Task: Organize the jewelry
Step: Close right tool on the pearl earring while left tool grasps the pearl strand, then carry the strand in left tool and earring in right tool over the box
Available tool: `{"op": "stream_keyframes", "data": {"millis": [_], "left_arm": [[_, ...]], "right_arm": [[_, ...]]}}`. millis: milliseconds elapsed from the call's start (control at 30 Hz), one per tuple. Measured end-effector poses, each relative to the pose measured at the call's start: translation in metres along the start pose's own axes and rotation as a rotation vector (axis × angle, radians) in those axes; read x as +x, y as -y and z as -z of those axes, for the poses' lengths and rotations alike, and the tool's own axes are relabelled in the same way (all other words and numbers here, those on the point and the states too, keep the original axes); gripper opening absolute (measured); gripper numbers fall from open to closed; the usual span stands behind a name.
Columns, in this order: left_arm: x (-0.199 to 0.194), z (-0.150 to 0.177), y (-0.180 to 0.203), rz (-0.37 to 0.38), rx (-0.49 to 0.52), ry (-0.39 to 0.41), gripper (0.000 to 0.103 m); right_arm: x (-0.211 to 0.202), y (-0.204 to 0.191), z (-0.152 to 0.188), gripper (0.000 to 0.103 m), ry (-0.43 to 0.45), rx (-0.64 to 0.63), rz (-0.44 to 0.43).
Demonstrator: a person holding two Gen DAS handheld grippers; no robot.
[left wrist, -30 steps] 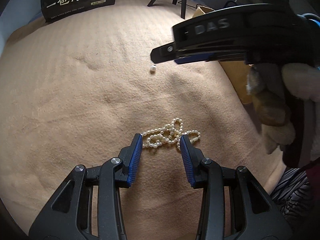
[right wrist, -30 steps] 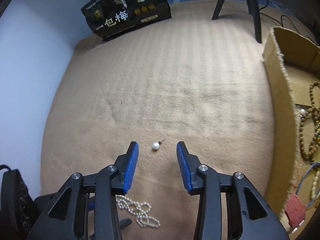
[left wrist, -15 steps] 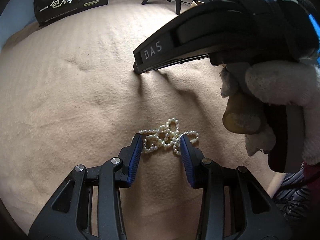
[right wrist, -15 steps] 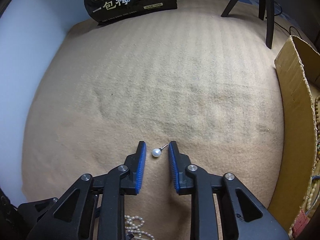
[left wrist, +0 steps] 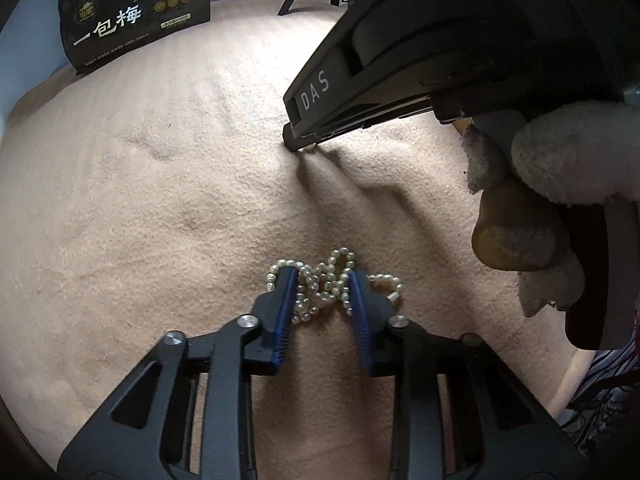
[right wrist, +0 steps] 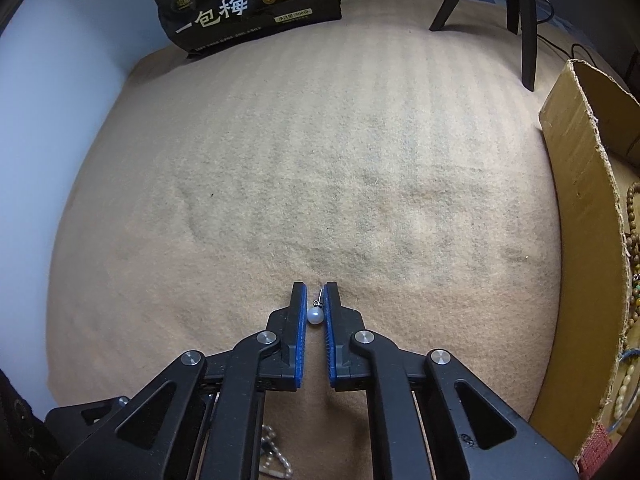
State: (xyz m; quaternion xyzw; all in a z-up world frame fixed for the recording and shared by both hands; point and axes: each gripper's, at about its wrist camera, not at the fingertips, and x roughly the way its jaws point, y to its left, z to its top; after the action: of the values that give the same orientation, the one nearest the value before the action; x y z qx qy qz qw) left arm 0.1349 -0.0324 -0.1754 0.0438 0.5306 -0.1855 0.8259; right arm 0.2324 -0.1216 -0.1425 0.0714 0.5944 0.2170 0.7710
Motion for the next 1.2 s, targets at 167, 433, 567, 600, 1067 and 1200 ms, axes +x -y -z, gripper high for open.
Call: {"op": "stream_keyframes", "data": {"millis": [167,433,567,600,1067,1200], "left_arm": [[0.0,0.0,-0.013,0.032,-0.032,-0.005,0.01],[-0.003,-0.003,-0.018,0.047,-0.048,0.003,0.007],[-0.015,-0.008,-0.028,0.065,-0.083,0.032,0.007],[-0.017,-0.01,-0.028,0.066,-0.086,0.038,0.007],[-0.054,-0.042,-0.031,0.094,-0.119,0.149,0.006],[-0.064,-0.05,-0.024,0.107,-0.12,0.173,0.006]], "right_arm": [[-0.009,0.003,0.002,0.007,0.018,0.011,0.0],[-0.038,0.002,0.001,0.007,0.065,-0.002,0.006],[-0.054,0.003,0.003,0.007,0.093,-0.011,0.011],[-0.057,0.005,0.004,0.007,0.098,-0.011,0.011],[-0.102,0.016,0.022,0.007,0.173,-0.041,0.048],[-0.119,0.024,0.03,0.007,0.197,-0.042,0.054]]}}
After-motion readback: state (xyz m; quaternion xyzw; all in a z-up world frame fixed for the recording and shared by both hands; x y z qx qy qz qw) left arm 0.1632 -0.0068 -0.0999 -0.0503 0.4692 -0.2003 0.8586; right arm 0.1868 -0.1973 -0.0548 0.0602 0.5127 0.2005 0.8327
